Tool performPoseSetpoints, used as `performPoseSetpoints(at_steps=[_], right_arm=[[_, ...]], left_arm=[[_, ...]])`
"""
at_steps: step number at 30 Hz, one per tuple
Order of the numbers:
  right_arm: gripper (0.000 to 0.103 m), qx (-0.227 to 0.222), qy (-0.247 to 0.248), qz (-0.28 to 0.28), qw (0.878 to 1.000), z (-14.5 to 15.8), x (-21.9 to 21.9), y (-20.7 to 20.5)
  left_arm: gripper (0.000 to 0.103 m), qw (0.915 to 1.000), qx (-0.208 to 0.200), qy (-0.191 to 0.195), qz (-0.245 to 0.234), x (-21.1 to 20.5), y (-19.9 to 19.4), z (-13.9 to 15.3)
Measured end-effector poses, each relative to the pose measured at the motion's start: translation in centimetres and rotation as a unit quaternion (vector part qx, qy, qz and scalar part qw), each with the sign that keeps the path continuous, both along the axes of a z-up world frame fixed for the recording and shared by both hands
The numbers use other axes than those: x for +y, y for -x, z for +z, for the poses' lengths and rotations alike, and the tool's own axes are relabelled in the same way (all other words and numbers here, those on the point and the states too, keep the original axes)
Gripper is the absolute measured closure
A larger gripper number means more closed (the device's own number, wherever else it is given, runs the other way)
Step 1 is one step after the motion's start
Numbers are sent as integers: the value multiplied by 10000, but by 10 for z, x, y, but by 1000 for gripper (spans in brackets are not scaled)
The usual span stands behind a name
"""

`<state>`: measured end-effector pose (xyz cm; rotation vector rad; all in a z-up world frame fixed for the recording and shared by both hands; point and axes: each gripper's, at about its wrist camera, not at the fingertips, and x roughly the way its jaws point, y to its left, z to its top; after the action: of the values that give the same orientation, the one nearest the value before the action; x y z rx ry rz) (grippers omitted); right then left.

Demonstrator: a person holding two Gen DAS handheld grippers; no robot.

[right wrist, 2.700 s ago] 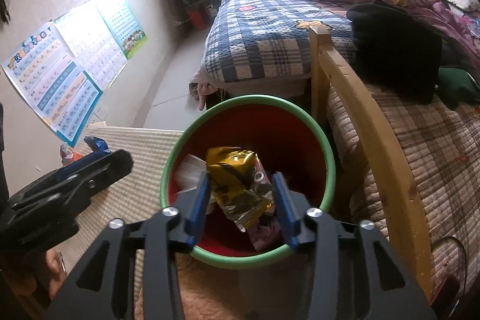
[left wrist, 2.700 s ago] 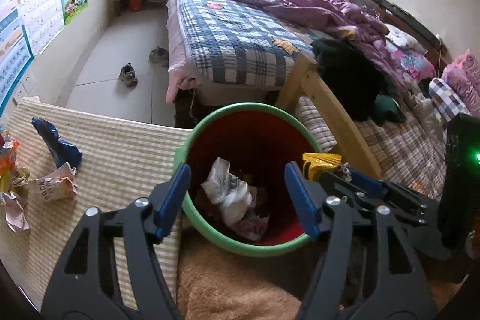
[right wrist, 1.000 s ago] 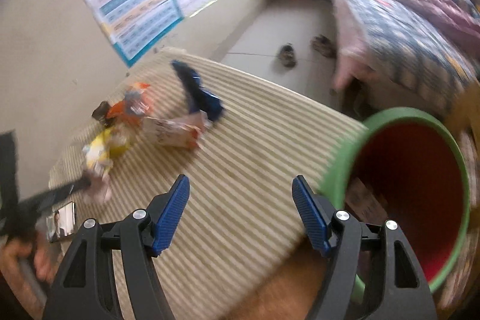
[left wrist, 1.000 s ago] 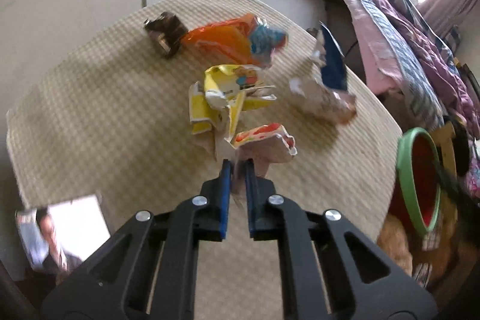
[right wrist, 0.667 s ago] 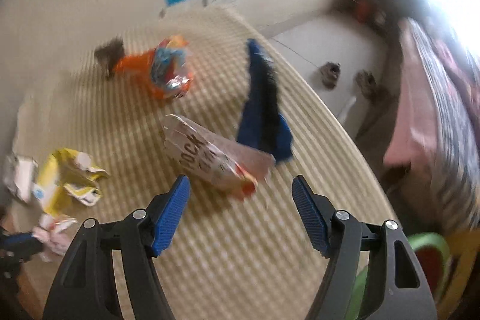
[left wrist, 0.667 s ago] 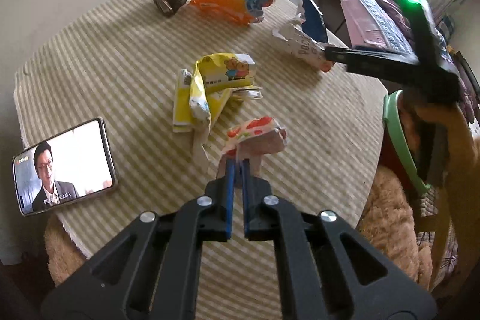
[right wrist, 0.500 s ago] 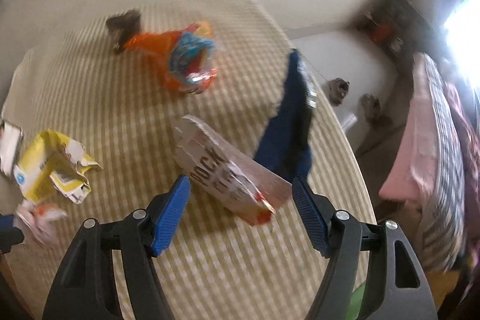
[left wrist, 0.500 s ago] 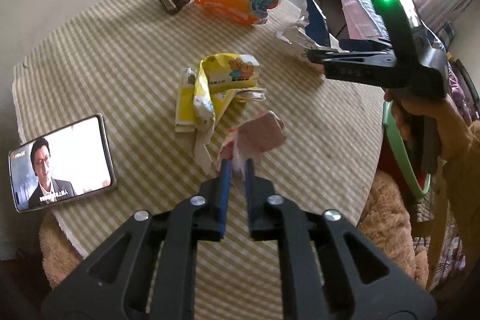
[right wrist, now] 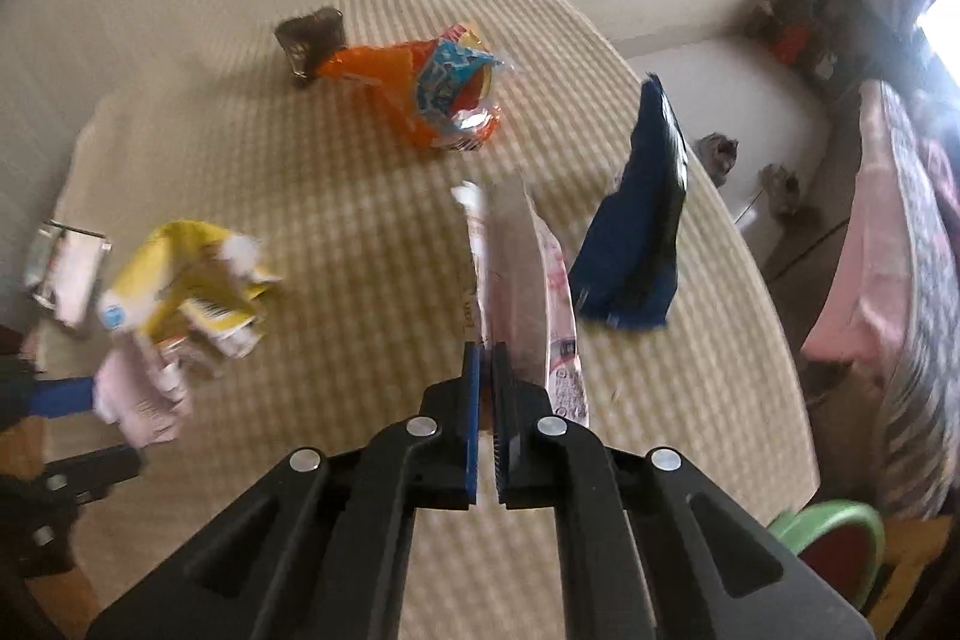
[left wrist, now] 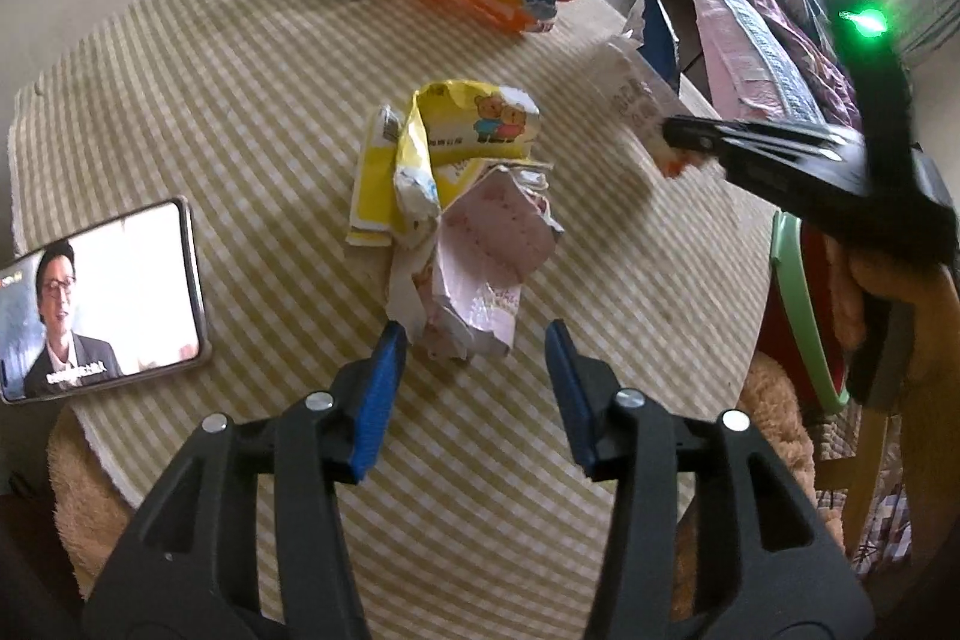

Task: Collect trash

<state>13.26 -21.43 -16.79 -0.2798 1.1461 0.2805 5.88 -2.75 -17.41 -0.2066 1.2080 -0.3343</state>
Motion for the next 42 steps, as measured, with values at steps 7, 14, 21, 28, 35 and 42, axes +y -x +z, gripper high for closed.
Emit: performPoseSetpoints(at_steps=[7,14,21,28,35,42], right_arm=[[100,356,-1243,-633,9896,17,-17,47],[99,659,-1723,-937,9784,16,-20,83],[95,828,-2030,-1345,9664,5,-30,96],[59,725,-1995,-1635,9634,-1,-43,93],[63,587,-1640,-1586,9719,-8,-37,90],[85,442,-1581,-1450,9757,-4,-29,93]], left_arm=[[57,9999,91,61,84,2,-9,-7],[75,9996,127,249,90,4,-11,-6],[76,9996,87,253,59,3,-5,1],[76,9997,188,165,-26,-4,-1,-4],[73,9992,303,243,-42,-7,-2,-9],[85,9988,319,355,-52,-5,4,-3]])
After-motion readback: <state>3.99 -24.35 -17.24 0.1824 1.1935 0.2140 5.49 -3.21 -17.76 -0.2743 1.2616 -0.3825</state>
